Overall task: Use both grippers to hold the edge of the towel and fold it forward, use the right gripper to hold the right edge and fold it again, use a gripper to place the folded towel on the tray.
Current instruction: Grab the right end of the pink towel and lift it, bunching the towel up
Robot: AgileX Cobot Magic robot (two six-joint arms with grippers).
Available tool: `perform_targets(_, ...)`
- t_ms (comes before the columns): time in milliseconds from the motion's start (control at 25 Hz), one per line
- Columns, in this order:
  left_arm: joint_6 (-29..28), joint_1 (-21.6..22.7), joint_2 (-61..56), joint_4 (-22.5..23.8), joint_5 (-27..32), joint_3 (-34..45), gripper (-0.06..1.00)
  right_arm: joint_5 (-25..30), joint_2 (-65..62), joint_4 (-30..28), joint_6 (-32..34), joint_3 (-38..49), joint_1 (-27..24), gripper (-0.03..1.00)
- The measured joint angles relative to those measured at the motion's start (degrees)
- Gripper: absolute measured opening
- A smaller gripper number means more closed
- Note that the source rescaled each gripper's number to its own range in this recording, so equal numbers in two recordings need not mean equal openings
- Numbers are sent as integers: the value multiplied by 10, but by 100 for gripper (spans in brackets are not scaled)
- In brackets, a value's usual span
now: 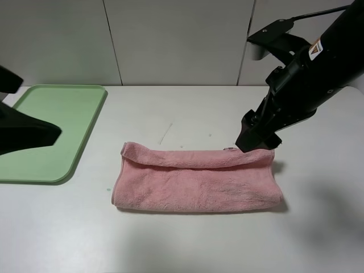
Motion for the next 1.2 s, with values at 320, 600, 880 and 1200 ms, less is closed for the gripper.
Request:
perform_targets(320,-93,0,-188,0,113,1,100,43,-3,6,57,0,0,100)
perform_targets(600,-159,0,-338,-7,189,1,100,71,-3,25,69,0,0,100)
perform_targets(880,-212,0,-455,-7,192,50,100,79,-3,36,72,0,0,100)
perform_targets(1200,-254,0,-490,-7,166,177,100,88,-3,51,74,0,0,100)
